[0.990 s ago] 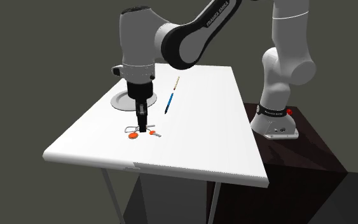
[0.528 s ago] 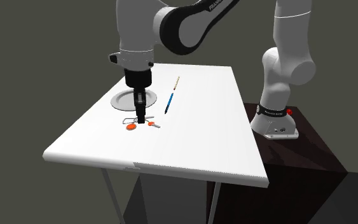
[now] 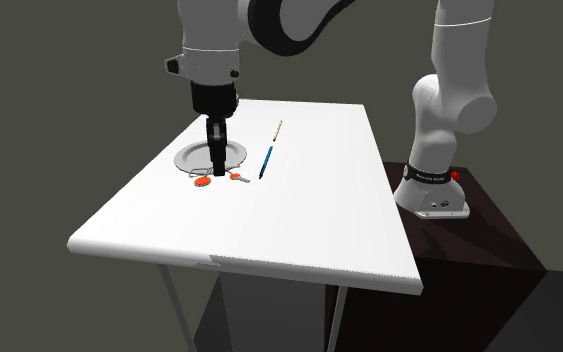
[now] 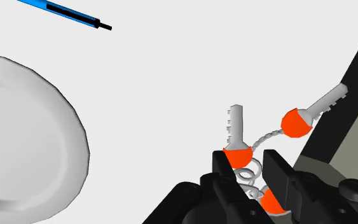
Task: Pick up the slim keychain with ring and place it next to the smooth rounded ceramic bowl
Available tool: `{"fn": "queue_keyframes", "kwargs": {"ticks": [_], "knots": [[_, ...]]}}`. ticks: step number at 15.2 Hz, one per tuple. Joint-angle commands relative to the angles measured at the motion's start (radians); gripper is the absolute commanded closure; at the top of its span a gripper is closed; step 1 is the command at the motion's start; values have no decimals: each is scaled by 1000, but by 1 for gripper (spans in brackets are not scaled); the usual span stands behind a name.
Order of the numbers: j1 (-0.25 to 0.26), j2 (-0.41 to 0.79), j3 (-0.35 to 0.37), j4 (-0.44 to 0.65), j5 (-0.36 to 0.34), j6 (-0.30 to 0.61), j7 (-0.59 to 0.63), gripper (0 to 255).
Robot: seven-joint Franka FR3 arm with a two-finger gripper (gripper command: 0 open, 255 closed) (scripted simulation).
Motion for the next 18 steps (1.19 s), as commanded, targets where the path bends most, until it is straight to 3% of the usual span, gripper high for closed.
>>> {"fn": "queue_keyframes", "kwargs": {"ticks": [1, 7, 18], "knots": [[-1, -10, 1, 15, 4, -25, -2, 255], [-1, -25, 2, 67, 10, -91, -5, 255], [-148, -180, -108, -118, 86, -59, -285, 255]]}}
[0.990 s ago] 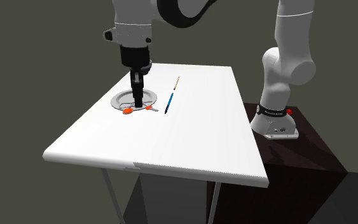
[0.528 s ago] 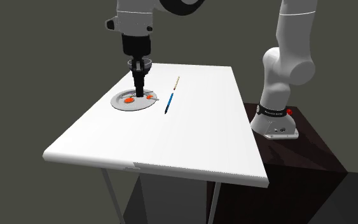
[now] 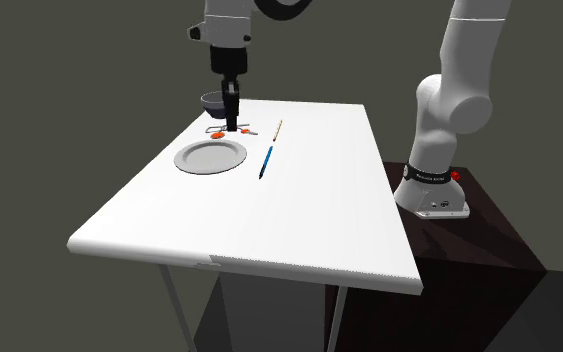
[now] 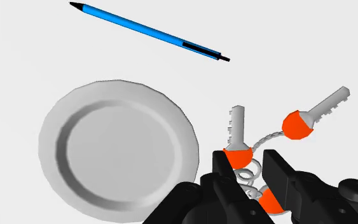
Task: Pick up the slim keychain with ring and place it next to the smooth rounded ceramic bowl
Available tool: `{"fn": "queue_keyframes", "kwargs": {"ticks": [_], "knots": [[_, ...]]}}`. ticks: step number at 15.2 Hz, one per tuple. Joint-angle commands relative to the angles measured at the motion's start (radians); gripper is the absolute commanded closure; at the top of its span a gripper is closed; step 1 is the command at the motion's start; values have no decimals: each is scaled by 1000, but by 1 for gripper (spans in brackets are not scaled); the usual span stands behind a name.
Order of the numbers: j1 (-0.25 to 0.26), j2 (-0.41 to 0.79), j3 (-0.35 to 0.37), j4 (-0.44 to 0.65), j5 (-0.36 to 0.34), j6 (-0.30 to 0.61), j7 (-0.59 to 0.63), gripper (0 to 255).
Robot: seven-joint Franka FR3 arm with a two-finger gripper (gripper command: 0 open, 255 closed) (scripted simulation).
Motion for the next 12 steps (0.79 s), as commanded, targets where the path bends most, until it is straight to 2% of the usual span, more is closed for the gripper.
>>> {"fn": "queue_keyframes", "kwargs": {"ticks": [1, 12], "knots": [[-24, -11, -23, -7, 6, -6, -52, 255], [-151, -38, -158, -36, 25, -16, -321, 255]]}}
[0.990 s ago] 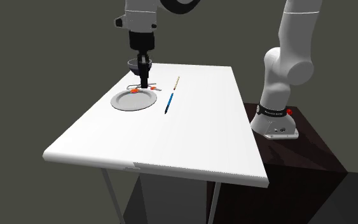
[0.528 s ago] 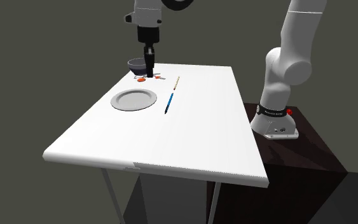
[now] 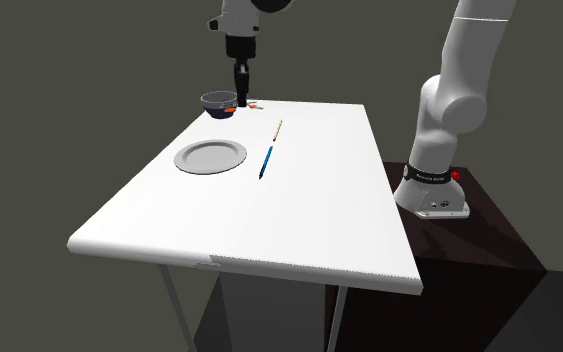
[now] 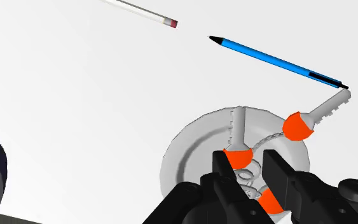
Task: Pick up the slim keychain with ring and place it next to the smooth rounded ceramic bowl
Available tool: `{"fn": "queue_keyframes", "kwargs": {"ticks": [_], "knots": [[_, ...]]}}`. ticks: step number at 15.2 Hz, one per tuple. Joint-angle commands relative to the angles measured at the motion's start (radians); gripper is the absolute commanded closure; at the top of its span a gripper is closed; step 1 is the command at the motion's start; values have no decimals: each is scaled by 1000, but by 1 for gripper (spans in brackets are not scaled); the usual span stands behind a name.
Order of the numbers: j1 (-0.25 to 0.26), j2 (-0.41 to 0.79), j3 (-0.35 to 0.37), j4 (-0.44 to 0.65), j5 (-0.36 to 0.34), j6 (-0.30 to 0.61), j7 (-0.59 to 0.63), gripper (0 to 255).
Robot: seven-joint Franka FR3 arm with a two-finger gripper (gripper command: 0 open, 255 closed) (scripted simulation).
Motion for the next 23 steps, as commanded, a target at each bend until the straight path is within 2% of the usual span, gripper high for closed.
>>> {"fn": "queue_keyframes", "kwargs": {"ticks": [1, 8, 23], "knots": [[-23, 7, -24, 8, 1, -3, -49, 255], [-111, 65, -115, 80, 8, -29, -230, 255], [-111, 124, -113, -53, 17, 163, -244, 255]]}}
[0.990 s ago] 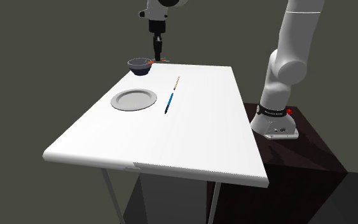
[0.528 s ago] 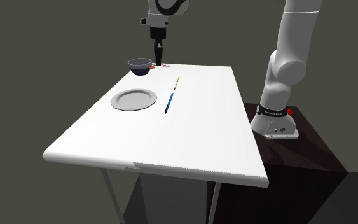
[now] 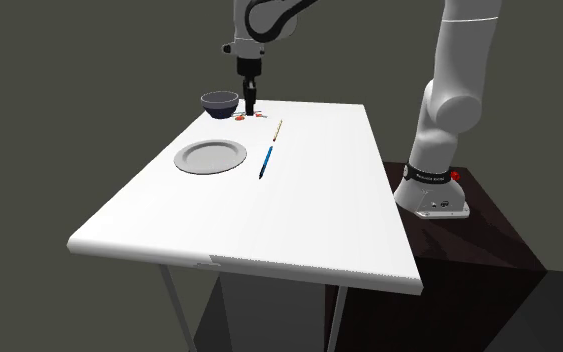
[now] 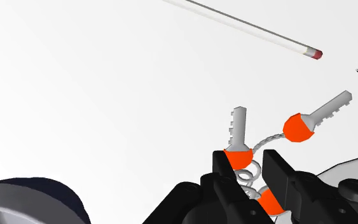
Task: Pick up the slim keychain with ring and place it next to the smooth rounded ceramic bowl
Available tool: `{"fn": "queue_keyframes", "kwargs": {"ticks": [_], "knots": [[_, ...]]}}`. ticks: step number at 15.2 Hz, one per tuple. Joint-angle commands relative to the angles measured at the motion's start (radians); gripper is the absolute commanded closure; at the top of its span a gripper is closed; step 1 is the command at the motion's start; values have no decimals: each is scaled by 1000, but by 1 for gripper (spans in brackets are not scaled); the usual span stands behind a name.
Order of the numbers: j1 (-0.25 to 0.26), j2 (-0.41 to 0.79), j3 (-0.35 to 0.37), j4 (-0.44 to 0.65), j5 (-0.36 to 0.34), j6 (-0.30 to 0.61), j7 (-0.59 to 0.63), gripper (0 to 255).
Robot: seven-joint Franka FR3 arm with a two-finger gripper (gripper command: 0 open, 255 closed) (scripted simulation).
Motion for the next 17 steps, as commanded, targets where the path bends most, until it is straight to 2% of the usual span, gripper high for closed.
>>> {"fn": "queue_keyframes", "kwargs": {"ticks": [1, 10, 17], "knots": [[1, 9, 1, -20, 2, 29, -1, 255], [1, 67, 3, -74, 10, 141, -12, 255], [1, 72, 3, -77, 11, 148, -12, 255]]}}
